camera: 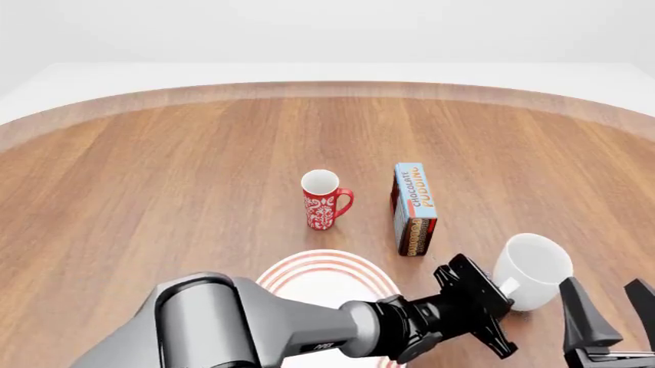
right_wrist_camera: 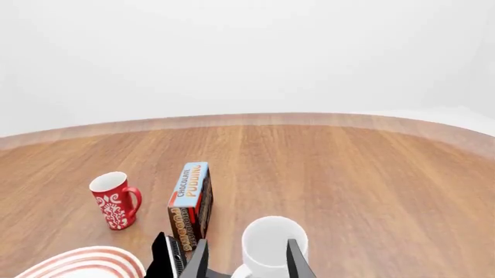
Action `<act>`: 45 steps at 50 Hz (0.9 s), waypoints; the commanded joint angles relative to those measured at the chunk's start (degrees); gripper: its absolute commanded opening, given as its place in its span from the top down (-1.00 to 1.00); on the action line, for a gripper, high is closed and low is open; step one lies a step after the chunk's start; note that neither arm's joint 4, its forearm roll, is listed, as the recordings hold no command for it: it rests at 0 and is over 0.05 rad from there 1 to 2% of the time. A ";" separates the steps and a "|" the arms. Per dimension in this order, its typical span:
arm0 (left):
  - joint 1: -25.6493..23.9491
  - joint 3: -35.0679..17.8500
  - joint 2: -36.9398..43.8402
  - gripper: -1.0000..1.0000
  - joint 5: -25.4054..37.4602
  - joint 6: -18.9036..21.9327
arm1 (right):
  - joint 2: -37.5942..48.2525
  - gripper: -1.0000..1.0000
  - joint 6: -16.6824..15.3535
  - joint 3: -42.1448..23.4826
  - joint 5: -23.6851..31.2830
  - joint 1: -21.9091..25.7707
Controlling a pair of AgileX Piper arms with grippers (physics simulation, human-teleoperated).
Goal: Pick up the white mug and put it on the plate, and put the chocolate pudding to the right of the plate.
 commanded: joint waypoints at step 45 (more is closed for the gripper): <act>2.54 9.40 -8.41 1.00 -5.91 2.29 | -0.07 -1.00 -0.31 0.02 0.02 -0.30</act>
